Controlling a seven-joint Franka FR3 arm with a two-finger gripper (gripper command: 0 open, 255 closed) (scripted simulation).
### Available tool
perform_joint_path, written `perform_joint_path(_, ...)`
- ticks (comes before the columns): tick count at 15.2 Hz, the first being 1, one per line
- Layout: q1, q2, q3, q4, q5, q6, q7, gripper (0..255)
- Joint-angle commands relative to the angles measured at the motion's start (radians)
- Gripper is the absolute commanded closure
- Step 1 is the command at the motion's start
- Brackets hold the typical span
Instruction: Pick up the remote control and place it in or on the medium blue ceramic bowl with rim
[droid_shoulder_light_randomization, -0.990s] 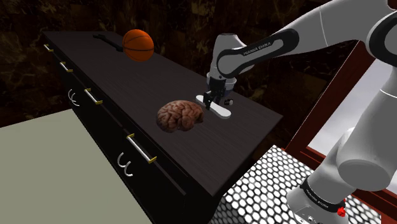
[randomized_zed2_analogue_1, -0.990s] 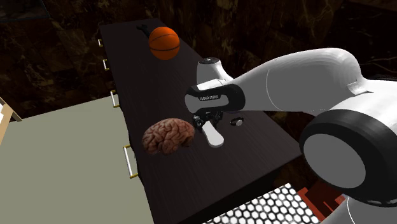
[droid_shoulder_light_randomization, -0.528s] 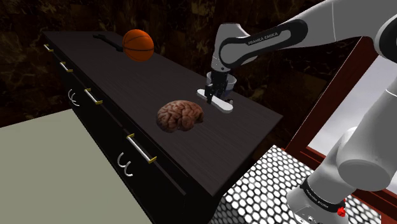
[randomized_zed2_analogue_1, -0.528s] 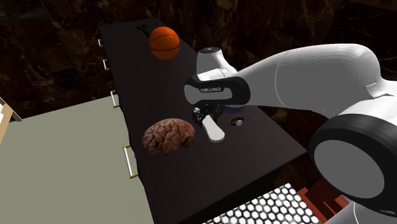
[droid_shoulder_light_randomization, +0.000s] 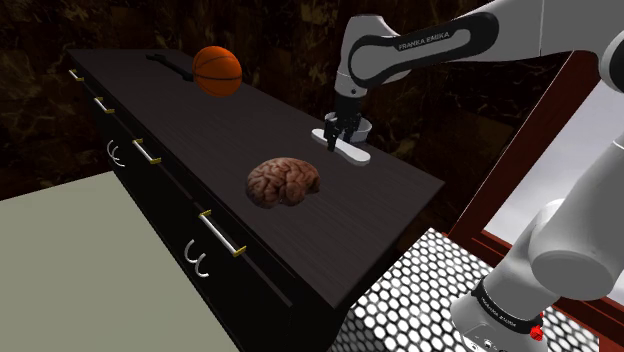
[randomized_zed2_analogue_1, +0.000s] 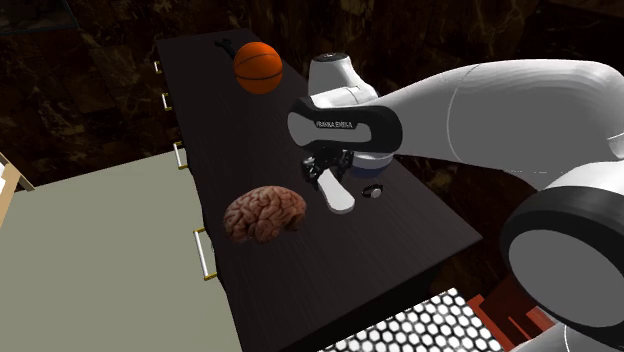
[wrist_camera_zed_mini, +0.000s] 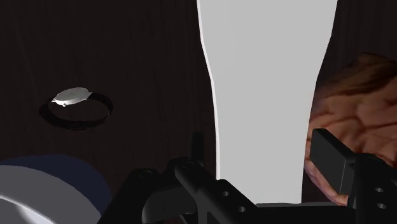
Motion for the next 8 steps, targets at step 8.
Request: perform_joint_path(8,-0.001,-0.026,-0.001,0.09,0.002,-0.116,-0.005,255)
